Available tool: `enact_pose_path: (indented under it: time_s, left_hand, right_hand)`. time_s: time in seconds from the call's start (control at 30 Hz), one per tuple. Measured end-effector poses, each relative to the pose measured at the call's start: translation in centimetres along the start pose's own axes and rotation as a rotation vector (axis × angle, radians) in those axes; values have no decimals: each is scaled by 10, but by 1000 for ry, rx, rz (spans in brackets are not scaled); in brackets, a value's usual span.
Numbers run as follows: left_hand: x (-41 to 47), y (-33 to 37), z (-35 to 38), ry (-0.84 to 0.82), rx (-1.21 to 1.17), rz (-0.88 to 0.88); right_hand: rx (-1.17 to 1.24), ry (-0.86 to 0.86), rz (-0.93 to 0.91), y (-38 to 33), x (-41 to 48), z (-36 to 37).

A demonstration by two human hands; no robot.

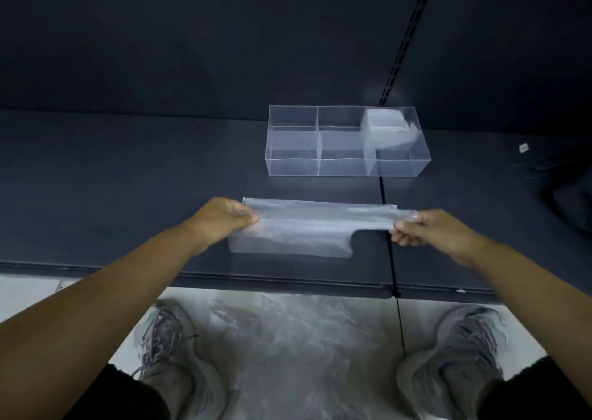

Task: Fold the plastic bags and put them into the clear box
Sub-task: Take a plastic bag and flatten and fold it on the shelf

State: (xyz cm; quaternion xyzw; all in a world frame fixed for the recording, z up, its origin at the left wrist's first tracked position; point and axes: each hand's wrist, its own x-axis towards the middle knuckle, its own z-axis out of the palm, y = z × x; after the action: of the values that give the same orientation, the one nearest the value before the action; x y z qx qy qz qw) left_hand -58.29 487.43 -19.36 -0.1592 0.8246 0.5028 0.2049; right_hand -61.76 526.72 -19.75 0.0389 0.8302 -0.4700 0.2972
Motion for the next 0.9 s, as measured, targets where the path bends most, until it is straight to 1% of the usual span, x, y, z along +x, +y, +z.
enact_pose_path:
  time_s: [0.07,0.17,0.2,0.23,0.27,0.3,0.33,0.37,0.4,0.43,0.47,0.5,0.53,0.57,0.6,0.63,0.67,0.7,0.73,0.77,0.8,0.87,0.9]
  left_hand:
    - [16,0,1,68,-6,-19]
    - [35,-1,8,164,3,-3]
    - [38,-1,12,208,52,16]
    - [39,-2,16,286,149,49]
    - [39,-4,20,401,289,122]
    - [37,-6,25,518,444,242]
    - [35,-9,31,590,574,394]
    - [33,-11,38,611,670,551]
    - [31,-15,46,586,752,685]
    - [29,-21,53,520,824,771]
    - [28,-27,60,419,886,783]
    - [27,-32,64,309,939,732]
    - [26,-38,67,229,972,664]
    - [25,-45,68,179,991,603]
    - [25,-50,68,157,1000,565]
    - [26,-54,69,156,1005,550]
    - [27,-57,69,155,1013,545]
    - [27,-57,70,153,1017,543]
    - [27,-55,69,153,1010,542]
    - [25,-52,68,162,995,548]
    - [22,-48,67,187,972,583]
    - [14,-39,71,234,926,714]
    - [10,-35,74,230,918,777]
  right_hand:
    - [-24,85,56,-1,15,4]
    - [-25,266,119,5,33,15]
    - [-12,313,138,7,37,17]
    - [-10,348,155,9,41,18]
    - [-12,368,165,11,43,19]
    - [-10,376,169,13,45,20]
    - [-5,381,168,14,47,21]
    - [-7,389,168,15,48,22]
    - [-16,398,170,15,49,23]
    - [-29,405,171,15,49,23]
    - [-50,418,170,15,49,23]
    - [-98,458,167,14,47,25]
    - [-181,541,147,10,44,30]
    - [-269,645,66,4,40,37]
    - [-349,712,-86,-3,35,48]
    - [-438,676,-269,-12,29,62]
    - [-546,529,-422,-18,23,77]
    - [-663,340,-515,-21,18,94]
    - [-768,178,-554,-20,14,109]
    - [-829,96,-557,-17,11,120]
    - [-849,97,-557,-13,11,125]
    - [-814,183,-557,-10,11,127]
    - [-799,222,-548,-12,12,126]
